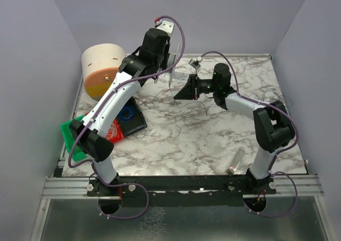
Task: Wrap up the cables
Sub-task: Wrap the cable around the cable reel.
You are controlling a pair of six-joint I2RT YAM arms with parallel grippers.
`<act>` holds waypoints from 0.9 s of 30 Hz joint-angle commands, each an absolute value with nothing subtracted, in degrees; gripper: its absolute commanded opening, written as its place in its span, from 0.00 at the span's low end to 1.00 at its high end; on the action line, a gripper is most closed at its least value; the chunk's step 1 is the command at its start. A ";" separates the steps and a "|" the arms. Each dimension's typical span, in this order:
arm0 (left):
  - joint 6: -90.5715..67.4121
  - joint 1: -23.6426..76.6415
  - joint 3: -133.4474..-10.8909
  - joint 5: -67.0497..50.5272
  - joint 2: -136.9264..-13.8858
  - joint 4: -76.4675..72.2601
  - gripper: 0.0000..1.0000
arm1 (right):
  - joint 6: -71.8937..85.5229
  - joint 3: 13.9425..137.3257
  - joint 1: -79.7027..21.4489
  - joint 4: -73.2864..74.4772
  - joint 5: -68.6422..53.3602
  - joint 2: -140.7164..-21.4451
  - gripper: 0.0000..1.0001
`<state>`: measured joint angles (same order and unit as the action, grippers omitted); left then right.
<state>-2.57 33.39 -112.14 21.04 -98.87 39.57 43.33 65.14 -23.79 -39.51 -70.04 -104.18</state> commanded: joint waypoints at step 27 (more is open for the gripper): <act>-1.09 33.48 -123.75 3.35 -99.12 41.97 0.00 | -44.99 75.12 -18.29 24.48 -55.56 -93.16 0.50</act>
